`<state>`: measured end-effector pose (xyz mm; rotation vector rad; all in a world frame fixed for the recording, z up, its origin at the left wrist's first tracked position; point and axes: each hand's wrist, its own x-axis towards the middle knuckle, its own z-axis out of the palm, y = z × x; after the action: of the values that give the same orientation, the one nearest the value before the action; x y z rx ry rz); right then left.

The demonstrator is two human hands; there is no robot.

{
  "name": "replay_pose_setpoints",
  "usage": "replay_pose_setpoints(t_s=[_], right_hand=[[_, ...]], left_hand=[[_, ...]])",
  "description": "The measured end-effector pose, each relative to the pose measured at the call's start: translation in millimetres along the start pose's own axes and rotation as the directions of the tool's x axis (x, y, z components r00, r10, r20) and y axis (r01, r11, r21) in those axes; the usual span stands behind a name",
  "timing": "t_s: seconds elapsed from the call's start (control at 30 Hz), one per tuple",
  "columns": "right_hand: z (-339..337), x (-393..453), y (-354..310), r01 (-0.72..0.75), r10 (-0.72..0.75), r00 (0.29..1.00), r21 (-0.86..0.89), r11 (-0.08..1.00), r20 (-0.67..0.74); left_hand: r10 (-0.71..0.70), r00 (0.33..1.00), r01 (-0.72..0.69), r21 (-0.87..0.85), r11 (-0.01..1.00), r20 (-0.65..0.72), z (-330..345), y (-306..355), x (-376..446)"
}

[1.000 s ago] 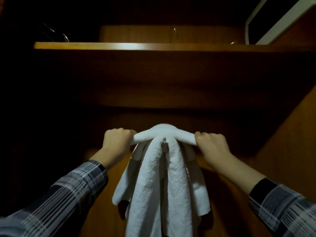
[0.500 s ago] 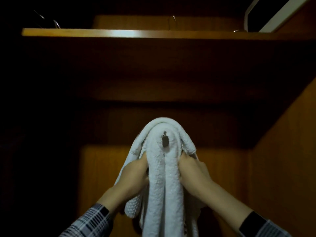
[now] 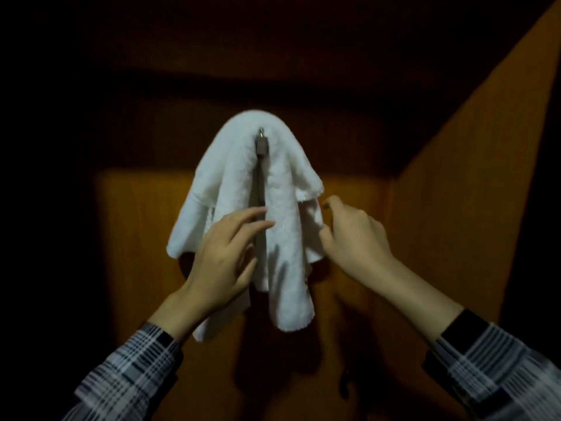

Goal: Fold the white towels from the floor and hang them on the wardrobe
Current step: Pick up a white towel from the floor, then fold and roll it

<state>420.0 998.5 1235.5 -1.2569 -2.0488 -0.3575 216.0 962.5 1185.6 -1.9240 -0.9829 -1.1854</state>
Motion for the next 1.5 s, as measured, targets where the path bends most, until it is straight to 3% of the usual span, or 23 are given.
replay_pose_setpoints(t_s=[0.07, 0.13, 0.23, 0.3, 0.33, 0.4, 0.6, 0.67, 0.73, 0.9, 1.13, 1.23, 1.33, 1.5], right_hand=[[-3, -18, 9, -0.020, 0.022, 0.995, -0.019, 1.000, 0.096], [-6, -42, 20, -0.032, 0.039, 0.977, -0.039, 0.999, 0.209], [-14, -97, 39, -0.040, 0.047, 0.904, -0.025, 0.999, 0.424], [-23, -143, 50, -0.084, 0.087, 0.831, -0.031, 0.996, 0.549], [-27, -165, 55, -0.116, 0.118, 0.798, -0.041, 0.992, 0.591], [-37, -215, 65, -0.192, 0.186, 0.741, -0.062, 0.979, 0.645], [-76, -378, 90, -0.501, 0.443, 0.578, -0.131, 0.856, 0.685], [-90, -435, 91, -0.576, 0.518, 0.529, -0.164, 0.801, 0.672], [-105, -493, 86, -0.663, 0.600, 0.456, -0.199, 0.722, 0.658], [-152, -618, 69, -0.827, 0.769, 0.244, -0.287, 0.483, 0.591], [-182, -758, -4, -0.889, 0.914, -0.019, -0.426, 0.170, 0.405], [-172, -815, -44, -0.905, 0.917, -0.136, -0.424, 0.039, 0.374], [-153, -870, -84, -0.915, 0.893, -0.260, -0.390, -0.106, 0.368], [-107, -947, -141, -0.893, 0.851, -0.375, -0.391, -0.224, 0.369]], left_hand=[[0.001, 0.979, 0.012, -0.063, 0.998, 0.205, 6, 12, -13], [-0.075, 0.878, 0.135, -0.096, 0.986, 0.472, 15, 26, -25], [-0.073, 0.540, 0.205, -0.047, 0.978, 0.839, 34, 53, -44], [-0.019, 0.311, 0.200, -0.046, 0.979, 0.950, 43, 85, -58], [0.013, 0.233, 0.211, -0.064, 0.975, 0.972, 46, 103, -66], [0.098, 0.144, 0.243, -0.132, 0.961, 0.985, 51, 144, -86], [0.373, 0.044, 0.229, -0.373, 0.899, 0.927, 51, 273, -161], [0.451, -0.019, 0.213, -0.437, 0.874, 0.892, 46, 320, -188], [0.531, -0.092, 0.217, -0.504, 0.836, 0.842, 38, 365, -215], [0.674, -0.195, 0.264, -0.623, 0.736, 0.713, 12, 458, -266], [0.802, -0.221, 0.241, -0.765, 0.597, 0.556, -30, 544, -334], [0.810, -0.245, 0.237, -0.778, 0.582, 0.532, -43, 563, -381], [0.843, -0.221, 0.246, -0.808, 0.535, 0.490, -59, 572, -429], [0.828, -0.206, 0.281, -0.779, 0.561, 0.522, -77, 575, -515]])
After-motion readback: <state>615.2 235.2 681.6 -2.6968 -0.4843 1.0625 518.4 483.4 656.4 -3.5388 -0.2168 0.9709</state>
